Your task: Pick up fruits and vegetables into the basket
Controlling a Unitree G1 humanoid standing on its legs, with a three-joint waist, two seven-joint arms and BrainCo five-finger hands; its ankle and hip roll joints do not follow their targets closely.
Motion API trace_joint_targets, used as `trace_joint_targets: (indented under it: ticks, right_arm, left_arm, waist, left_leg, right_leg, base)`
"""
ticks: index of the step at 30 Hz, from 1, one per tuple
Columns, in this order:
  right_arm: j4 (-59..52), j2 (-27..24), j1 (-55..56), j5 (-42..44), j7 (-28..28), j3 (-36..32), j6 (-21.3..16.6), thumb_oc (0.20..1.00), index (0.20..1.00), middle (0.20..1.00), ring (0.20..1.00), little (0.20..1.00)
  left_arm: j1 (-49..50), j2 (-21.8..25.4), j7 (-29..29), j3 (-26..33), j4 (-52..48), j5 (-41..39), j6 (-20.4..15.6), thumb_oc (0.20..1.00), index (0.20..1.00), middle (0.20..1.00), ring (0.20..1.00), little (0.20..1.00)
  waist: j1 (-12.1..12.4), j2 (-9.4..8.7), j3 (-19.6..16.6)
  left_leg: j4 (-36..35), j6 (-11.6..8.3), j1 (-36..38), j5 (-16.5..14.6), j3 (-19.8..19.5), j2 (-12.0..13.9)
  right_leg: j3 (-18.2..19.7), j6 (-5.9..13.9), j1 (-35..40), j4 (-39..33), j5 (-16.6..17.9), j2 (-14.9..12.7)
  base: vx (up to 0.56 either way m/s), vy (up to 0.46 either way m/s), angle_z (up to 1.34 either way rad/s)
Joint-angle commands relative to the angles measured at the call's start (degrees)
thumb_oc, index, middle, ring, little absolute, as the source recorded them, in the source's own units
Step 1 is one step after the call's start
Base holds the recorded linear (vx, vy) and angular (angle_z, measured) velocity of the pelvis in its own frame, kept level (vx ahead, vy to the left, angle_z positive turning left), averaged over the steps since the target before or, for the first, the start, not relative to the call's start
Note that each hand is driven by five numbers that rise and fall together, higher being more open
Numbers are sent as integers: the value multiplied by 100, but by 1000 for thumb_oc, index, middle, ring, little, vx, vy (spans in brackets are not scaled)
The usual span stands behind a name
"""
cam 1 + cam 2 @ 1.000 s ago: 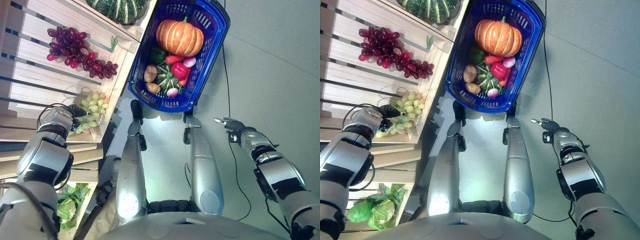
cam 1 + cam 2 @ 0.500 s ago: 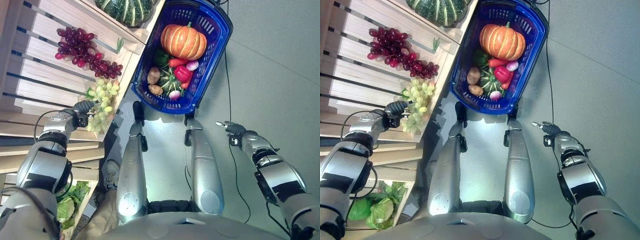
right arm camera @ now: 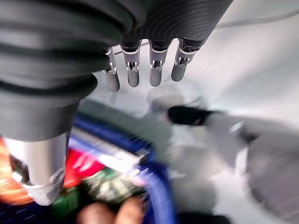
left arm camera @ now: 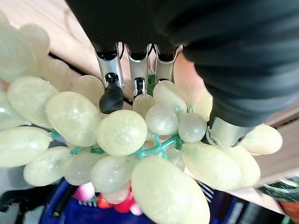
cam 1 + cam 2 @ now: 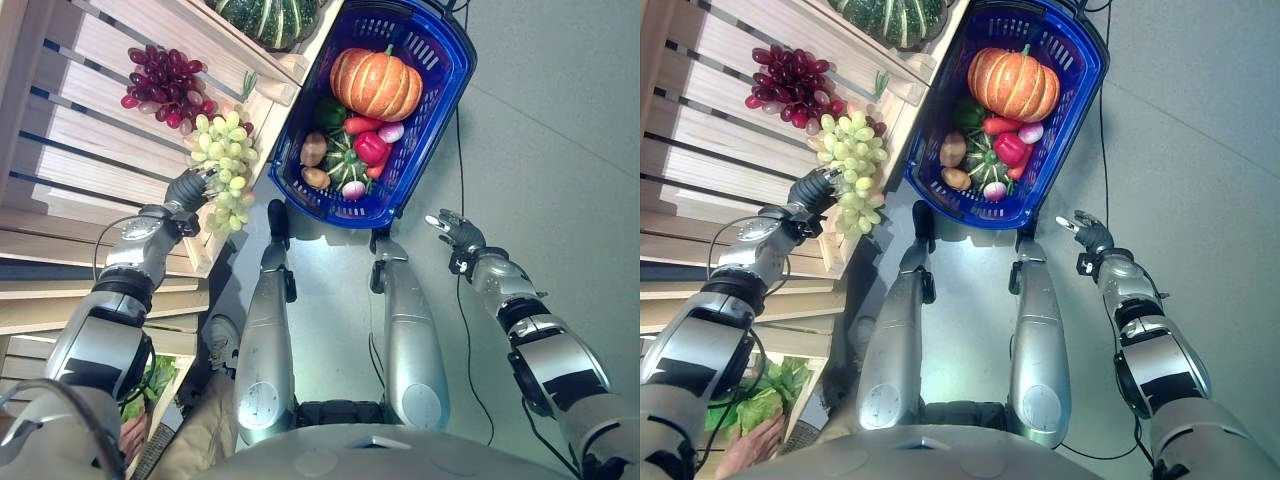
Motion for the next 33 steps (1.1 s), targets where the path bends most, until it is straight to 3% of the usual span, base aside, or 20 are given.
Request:
trace_joint_targets:
  ticks: [1, 6, 13, 22, 33]
  right_arm:
    - [-597, 87, 489, 606, 247, -201, -430, 1000, 1000, 1000, 1000, 1000]
    - [-1294, 156, 571, 1061, 483, -212, -684, 1000, 1000, 1000, 1000, 1000]
    - [-2572, 195, 751, 1672, 730, -130, -680, 1000, 1000, 1000, 1000, 1000]
    - [-3787, 176, 856, 2385, 1257, 104, -399, 1000, 1000, 1000, 1000, 1000]
    - [-4975, 59, 849, 2517, 1132, 519, -63, 1000, 1000, 1000, 1000, 1000]
  left_arm:
    - [70, -53, -269, 487, -344, -203, -571, 200, 200, 200, 200, 200]
    - [130, -91, -427, 414, -743, -214, -781, 200, 200, 200, 200, 200]
    - [288, -113, -903, 300, -1596, -47, -991, 200, 200, 200, 200, 200]
    - [324, 55, -1221, 1, -2863, 143, -1045, 200, 200, 200, 200, 200]
    - [251, 277, -1257, -357, -4101, 488, -1127, 200, 200, 200, 200, 200]
  waist:
    - [14, -69, -68]
    - [-11, -57, -68]
    - [-32, -44, -68]
    - [-42, -30, -68]
    - [-55, -79, -68]
  left_leg:
    - [449, 349, -35, -592, 155, -458]
    - [438, 336, 3, -600, 180, -458]
    - [438, 328, 4, -608, 241, -435]
    - [379, 346, 28, -589, 300, -421]
    - [322, 349, 30, -527, 334, -392]
  right_leg:
    - [-177, -178, 371, -118, -236, 330]
    - [-190, -168, 411, -152, -225, 303]
    - [-185, -148, 392, -131, -213, 278]
    - [-186, -123, 383, -147, -193, 246]
    - [-167, -113, 417, -270, -115, 235]
  base:
    - [0, 0, 0]
    - [0, 0, 0]
    - [0, 0, 0]
    - [0, 0, 0]
    - [0, 0, 0]
